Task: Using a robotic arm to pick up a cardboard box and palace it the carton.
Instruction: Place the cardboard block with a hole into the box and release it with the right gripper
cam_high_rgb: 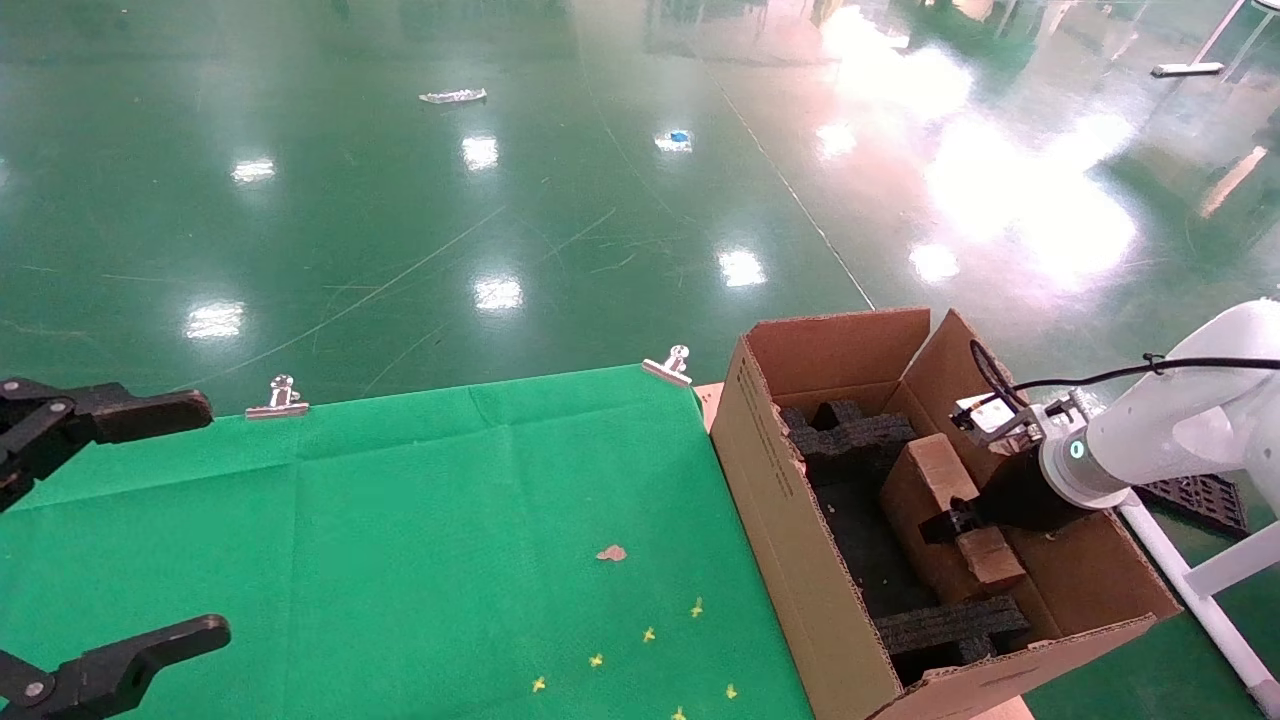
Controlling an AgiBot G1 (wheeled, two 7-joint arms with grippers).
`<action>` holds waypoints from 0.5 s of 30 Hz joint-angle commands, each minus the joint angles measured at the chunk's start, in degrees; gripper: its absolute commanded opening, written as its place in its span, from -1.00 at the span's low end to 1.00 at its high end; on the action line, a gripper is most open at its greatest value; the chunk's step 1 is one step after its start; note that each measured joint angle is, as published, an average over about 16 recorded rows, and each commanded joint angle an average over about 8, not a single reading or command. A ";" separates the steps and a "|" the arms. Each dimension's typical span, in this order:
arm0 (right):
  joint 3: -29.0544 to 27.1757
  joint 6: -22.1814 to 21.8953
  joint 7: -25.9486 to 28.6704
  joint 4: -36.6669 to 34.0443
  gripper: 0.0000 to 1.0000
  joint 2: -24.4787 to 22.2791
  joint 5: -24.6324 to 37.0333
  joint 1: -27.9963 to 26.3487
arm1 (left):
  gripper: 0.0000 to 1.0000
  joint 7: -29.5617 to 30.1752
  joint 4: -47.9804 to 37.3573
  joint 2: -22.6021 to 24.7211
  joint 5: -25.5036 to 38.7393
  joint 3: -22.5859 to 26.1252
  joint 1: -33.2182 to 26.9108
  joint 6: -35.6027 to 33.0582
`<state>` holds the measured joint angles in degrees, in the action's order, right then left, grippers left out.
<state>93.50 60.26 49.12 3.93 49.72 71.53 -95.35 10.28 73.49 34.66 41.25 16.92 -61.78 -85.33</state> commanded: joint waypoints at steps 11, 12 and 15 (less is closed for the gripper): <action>0.49 1.02 -0.57 -1.80 1.00 1.14 0.75 -1.18 | 1.00 -0.02 0.00 -0.02 -0.03 0.04 -0.01 0.02; 0.52 1.09 -0.62 -1.89 1.00 1.18 0.79 -1.26 | 1.00 -0.02 0.00 -0.02 -0.03 0.04 -0.01 0.02; 0.59 1.30 -0.77 -2.13 1.00 1.28 0.89 -1.54 | 1.00 -0.03 0.00 -0.02 -0.04 0.05 -0.01 0.02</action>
<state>94.09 61.54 48.34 1.82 50.99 72.43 -96.89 10.25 73.49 34.64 41.22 16.97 -61.79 -85.31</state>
